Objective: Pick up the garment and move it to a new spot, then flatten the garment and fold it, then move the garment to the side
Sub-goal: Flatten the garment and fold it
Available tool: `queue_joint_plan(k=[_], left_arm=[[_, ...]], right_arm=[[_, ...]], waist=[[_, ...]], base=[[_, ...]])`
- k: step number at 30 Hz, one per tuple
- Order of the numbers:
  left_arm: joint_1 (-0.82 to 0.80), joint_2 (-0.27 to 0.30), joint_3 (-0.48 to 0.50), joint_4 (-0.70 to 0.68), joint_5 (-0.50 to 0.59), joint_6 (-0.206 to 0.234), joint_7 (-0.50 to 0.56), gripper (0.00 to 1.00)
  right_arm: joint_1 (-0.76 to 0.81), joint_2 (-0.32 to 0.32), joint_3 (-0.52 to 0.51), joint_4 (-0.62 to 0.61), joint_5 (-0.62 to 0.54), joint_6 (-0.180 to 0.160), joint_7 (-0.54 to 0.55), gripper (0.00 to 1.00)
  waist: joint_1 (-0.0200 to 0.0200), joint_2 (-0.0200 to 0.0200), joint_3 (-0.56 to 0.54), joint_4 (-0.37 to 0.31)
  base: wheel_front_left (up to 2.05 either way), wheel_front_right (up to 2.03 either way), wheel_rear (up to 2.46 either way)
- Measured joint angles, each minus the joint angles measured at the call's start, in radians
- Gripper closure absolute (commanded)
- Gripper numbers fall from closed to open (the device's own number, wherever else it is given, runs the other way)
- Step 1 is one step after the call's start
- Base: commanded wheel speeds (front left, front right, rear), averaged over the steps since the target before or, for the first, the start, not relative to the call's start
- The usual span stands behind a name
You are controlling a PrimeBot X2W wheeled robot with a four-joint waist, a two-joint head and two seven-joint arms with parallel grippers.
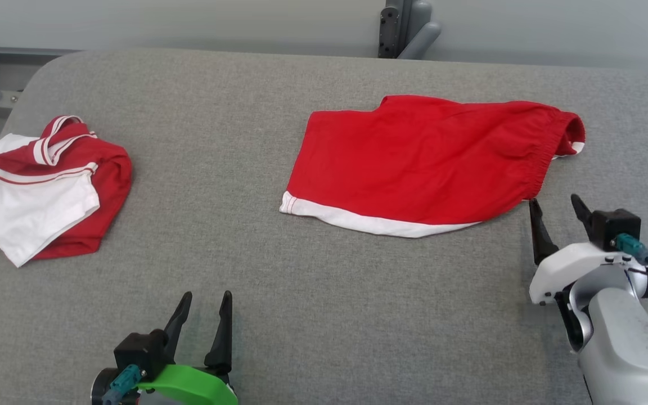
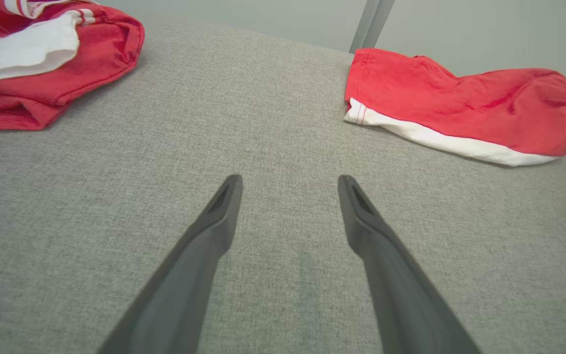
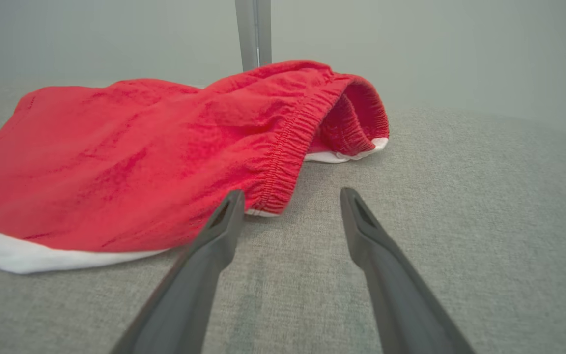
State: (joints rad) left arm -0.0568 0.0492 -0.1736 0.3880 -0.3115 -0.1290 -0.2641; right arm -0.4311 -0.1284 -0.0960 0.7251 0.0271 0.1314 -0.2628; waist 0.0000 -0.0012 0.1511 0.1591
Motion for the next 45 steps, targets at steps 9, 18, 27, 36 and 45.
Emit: queue_joint_plan(k=[9, 18, 27, 36, 45], left_arm=[[-0.029, 0.000, -0.012, 0.002, -0.001, 0.000, 0.000, 0.00], [-0.036, 0.000, -0.016, -0.004, -0.008, 0.000, 0.000, 0.00], [-0.051, 0.000, -0.023, -0.012, -0.007, -0.002, 0.000, 0.00], [-0.060, 0.000, -0.027, -0.017, -0.003, -0.002, 0.000, 0.00], [-0.023, 0.000, -0.016, 0.003, 0.011, -0.002, 0.000, 0.00]], right_arm=[[-0.092, -0.021, -0.026, 0.062, 0.024, 0.000, 0.000, 0.00], [-0.106, -0.019, -0.090, 0.081, 0.013, 0.000, 0.000, 0.00], [-0.091, -0.002, -0.088, 0.080, 0.004, 0.000, 0.000, 0.00], [-0.111, 0.004, -0.049, 0.027, 0.014, 0.000, 0.000, 0.62], [-0.054, -0.001, 0.026, -0.049, 0.083, 0.000, 0.000, 1.00]], waist=[[0.0000, 0.0000, 0.067, 0.073], [0.0001, 0.0000, 0.105, 0.117], [0.0000, 0.0000, 0.116, 0.094], [0.0000, 0.0000, 0.123, 0.095], [0.0000, 0.0000, 0.059, 0.072]], base=[[0.00, 0.00, 0.00], [0.00, 0.00, 0.00], [0.00, 0.00, 0.00], [0.00, 0.00, 0.00], [0.00, 0.00, 0.00]])
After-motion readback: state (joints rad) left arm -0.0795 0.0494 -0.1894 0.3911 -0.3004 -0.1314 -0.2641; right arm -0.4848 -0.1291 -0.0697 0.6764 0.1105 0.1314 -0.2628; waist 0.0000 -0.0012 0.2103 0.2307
